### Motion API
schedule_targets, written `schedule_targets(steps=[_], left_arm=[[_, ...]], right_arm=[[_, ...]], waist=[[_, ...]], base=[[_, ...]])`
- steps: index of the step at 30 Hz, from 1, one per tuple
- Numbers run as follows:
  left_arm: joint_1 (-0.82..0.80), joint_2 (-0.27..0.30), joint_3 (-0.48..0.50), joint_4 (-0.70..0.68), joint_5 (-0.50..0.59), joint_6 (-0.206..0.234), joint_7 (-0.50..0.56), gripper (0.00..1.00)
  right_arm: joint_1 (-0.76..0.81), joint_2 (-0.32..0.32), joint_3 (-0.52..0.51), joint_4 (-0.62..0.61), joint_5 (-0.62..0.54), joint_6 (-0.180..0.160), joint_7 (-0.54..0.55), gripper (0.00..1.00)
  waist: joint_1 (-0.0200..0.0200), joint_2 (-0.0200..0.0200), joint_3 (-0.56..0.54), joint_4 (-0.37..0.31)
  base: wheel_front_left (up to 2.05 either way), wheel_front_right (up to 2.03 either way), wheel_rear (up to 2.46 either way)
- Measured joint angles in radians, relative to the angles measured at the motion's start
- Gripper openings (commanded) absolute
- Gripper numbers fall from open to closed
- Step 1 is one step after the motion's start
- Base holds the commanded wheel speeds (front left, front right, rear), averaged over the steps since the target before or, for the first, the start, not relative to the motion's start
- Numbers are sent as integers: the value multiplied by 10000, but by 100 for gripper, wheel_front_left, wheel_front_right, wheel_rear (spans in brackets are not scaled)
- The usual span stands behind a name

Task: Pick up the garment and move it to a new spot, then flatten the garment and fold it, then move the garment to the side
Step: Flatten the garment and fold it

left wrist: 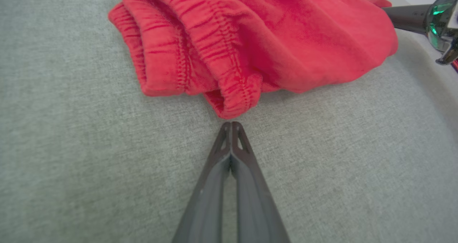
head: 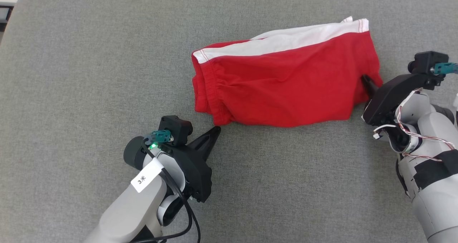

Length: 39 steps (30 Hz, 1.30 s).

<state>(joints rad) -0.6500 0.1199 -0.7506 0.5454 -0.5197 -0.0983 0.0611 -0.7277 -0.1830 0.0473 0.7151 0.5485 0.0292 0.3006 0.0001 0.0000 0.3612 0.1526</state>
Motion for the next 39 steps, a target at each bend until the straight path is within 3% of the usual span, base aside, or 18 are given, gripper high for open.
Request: schedule_targets(steps=[8, 9, 11, 12, 13, 33, 34, 35, 36, 38, 39], left_arm=[[-98, 121, 40, 153, -58, -73, -54, 0], [-135, 134, 88, 153, -58, -58, -105, 10], [-174, 146, 88, 163, -48, -59, -102, 76], [-174, 146, 73, 178, -40, -59, -102, 100], [-174, 146, 63, 186, -40, -59, -102, 100], [-410, 86, -36, 209, 19, -75, -265, 100], [-413, 86, -42, 211, 19, -75, -265, 89], [-416, 86, -56, 211, 23, -77, -263, 64], [-418, 84, -75, 219, 33, -77, -263, 51], [-418, 82, -107, 230, 33, -79, -263, 46], [-418, 81, -121, 236, 33, -79, -263, 38]], right_arm=[[-1, 25, 96, 173, 2, 58, 165, 0], [4, 27, 98, 178, 2, 58, 169, 0], [13, 25, 94, 184, 2, 58, 174, 0], [14, 19, 105, 184, 2, 59, 173, 13], [15, 17, 119, 184, 2, 61, 171, 100], [11, 13, 180, 146, 0, 142, 163, 100], [10, 13, 180, 138, 0, 142, 163, 100], [9, 13, 180, 130, 0, 142, 163, 100], [7, 13, 180, 127, 0, 142, 163, 100], [2, 10, 180, 119, 0, 144, 163, 100], [-1, 8, 182, 117, 0, 144, 165, 91]], waist=[[0, 0, -159, -94], [0, 0, -175, -114], [0, 0, -198, -141], [-1, 0, -204, -148], [0, 0, -208, -153], [-1, 0, -156, -162], [-1, 0, -145, -162], [0, 0, -136, -162], [-1, 0, -127, -163], [0, 0, -109, -164], [-1, 0, -101, -164]], base=[[0, 0, 0], [0, 0, 0], [0, 0, 0], [0, 0, 0], [0, 0, 0], [0, 0, 0], [0, 0, 0], [0, 0, 0], [0, 0, 0], [0, 0, 0], [0, 0, 0]])
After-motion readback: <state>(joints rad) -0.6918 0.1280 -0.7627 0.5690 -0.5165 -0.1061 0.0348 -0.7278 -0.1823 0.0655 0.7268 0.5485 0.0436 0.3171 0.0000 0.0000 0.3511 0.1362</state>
